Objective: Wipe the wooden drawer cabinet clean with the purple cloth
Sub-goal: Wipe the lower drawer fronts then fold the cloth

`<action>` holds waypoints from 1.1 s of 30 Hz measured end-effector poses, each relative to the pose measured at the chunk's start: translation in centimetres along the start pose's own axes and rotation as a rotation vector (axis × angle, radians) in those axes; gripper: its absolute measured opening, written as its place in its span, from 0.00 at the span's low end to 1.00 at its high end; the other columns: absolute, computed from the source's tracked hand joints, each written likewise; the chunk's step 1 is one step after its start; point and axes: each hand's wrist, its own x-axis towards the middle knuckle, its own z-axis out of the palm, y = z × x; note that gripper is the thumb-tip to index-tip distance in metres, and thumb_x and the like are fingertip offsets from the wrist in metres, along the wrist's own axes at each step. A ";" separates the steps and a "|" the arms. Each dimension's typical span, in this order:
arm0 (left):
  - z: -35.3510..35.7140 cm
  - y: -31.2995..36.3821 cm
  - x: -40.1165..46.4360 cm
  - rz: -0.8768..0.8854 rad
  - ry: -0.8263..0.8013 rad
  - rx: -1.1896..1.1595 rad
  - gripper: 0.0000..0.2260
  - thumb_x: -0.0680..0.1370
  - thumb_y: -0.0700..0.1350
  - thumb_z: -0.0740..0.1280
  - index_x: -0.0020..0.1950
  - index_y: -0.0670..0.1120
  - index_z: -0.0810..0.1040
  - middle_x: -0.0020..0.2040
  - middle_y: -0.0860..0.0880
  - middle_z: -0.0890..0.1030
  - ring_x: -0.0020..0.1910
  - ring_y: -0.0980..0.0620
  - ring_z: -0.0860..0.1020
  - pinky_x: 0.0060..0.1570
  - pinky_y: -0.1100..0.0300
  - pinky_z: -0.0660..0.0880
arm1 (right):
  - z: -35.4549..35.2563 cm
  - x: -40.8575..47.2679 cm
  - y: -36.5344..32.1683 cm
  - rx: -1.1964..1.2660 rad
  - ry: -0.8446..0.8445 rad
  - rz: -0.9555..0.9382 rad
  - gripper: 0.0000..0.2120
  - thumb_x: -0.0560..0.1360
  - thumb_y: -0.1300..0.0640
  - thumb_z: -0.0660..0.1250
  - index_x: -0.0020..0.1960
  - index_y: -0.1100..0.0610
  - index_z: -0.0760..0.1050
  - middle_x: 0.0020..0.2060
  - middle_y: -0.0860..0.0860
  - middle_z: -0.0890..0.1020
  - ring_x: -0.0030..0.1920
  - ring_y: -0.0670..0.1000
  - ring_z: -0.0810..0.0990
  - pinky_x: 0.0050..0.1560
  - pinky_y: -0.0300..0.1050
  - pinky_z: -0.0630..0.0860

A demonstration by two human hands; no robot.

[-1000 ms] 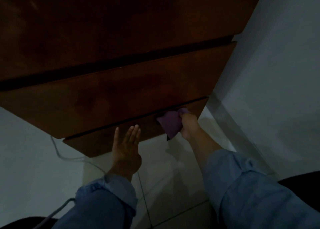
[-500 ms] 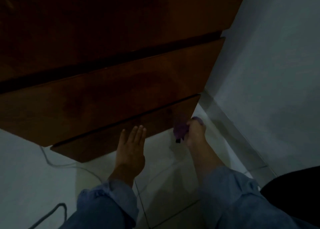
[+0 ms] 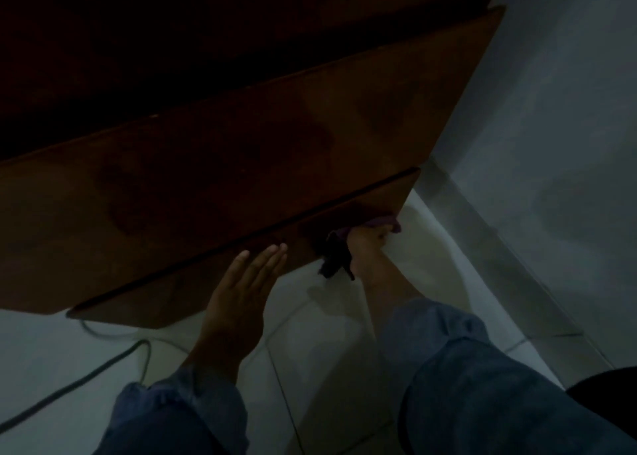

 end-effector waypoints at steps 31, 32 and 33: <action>2.3 -2.5 -5.4 -0.114 -0.038 0.081 0.31 0.76 0.41 0.52 0.75 0.42 0.39 0.71 0.44 0.26 0.70 0.46 0.26 0.64 0.40 0.23 | 2.0 -9.4 3.4 -0.223 -0.214 0.067 0.16 0.77 0.68 0.53 0.32 0.60 0.68 0.29 0.54 0.73 0.29 0.52 0.71 0.26 0.38 0.72; 2.0 -2.5 -5.6 -0.124 -0.034 0.072 0.31 0.76 0.42 0.52 0.76 0.43 0.42 0.72 0.44 0.26 0.70 0.46 0.27 0.64 0.40 0.23 | 2.1 -10.3 2.9 -0.130 -0.130 -0.060 0.15 0.78 0.67 0.54 0.33 0.61 0.69 0.28 0.55 0.74 0.28 0.52 0.72 0.25 0.37 0.72; 1.6 -2.4 -5.6 -0.127 -0.026 0.060 0.30 0.76 0.43 0.52 0.77 0.44 0.45 0.72 0.44 0.27 0.71 0.46 0.28 0.65 0.40 0.24 | 2.5 -10.9 2.3 -0.046 -0.048 -0.177 0.13 0.78 0.66 0.55 0.36 0.63 0.71 0.30 0.57 0.76 0.29 0.54 0.74 0.28 0.40 0.74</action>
